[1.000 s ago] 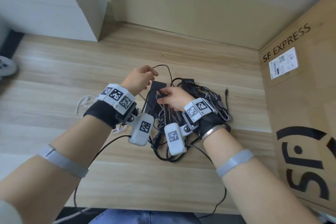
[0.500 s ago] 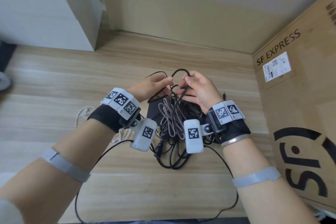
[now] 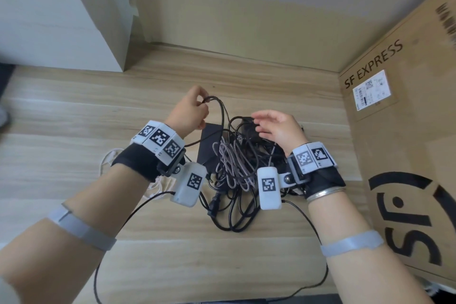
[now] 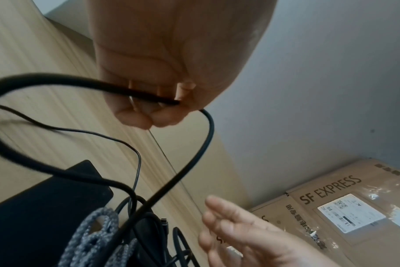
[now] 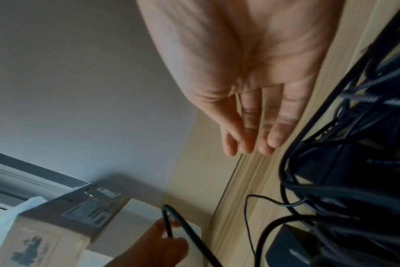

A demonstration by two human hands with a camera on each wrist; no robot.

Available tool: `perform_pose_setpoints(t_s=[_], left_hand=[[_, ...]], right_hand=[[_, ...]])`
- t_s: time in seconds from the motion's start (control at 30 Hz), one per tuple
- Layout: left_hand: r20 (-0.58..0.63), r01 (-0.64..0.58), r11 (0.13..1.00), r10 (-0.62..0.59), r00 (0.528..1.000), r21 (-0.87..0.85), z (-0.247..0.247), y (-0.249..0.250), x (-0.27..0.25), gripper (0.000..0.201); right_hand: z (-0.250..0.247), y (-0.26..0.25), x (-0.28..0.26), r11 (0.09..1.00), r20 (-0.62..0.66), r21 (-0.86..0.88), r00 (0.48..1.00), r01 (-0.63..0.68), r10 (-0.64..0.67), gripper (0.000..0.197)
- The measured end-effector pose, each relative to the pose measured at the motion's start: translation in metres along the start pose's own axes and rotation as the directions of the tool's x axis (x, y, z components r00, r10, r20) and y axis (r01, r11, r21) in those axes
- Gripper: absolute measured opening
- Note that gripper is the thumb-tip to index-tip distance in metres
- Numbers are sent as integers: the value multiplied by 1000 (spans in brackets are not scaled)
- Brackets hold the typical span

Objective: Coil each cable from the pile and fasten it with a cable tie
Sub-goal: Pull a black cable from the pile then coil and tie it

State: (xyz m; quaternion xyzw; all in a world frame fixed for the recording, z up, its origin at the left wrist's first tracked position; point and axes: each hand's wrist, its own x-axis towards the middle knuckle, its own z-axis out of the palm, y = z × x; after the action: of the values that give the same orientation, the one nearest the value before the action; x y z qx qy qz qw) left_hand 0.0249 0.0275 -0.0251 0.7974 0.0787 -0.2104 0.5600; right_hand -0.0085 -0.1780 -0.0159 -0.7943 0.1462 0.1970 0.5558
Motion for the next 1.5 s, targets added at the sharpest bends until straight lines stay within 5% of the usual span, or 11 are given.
perform_pose_setpoints(t_s=[0.23,0.47,0.6,0.77,1.03,1.27,1.4,1.5], left_hand=[[112,52,974,-78,991,220,14,-7,3,30],[250,-11,877,-125,960,480,24,2,0,31],[269,-45,715,-203,941,698,43,11,-3,40],[254,-35,635,-257,932,772,68,8,6,48],[243,-33,554,-310,919,832,93,2,11,41],[186,-47,787,-87,979,615,84,3,10,15],[208,-79,993,60,976,82,63,11,18,18],[184,-75,973,116,976,-219,52,17,20,22]], right_hand=[[9,15,6,956,112,-262,979,-135,169,48],[2,18,13,913,-25,-389,992,-123,123,38],[-2,18,15,951,-69,-268,988,-151,138,35],[-15,29,22,943,-230,-263,962,-207,147,24],[-28,33,15,903,-71,-359,971,-237,227,30],[-39,34,10,928,-76,-332,986,-167,150,37],[-43,32,6,914,-29,-385,991,-131,130,34],[-42,30,4,902,1,-418,993,-110,121,28]])
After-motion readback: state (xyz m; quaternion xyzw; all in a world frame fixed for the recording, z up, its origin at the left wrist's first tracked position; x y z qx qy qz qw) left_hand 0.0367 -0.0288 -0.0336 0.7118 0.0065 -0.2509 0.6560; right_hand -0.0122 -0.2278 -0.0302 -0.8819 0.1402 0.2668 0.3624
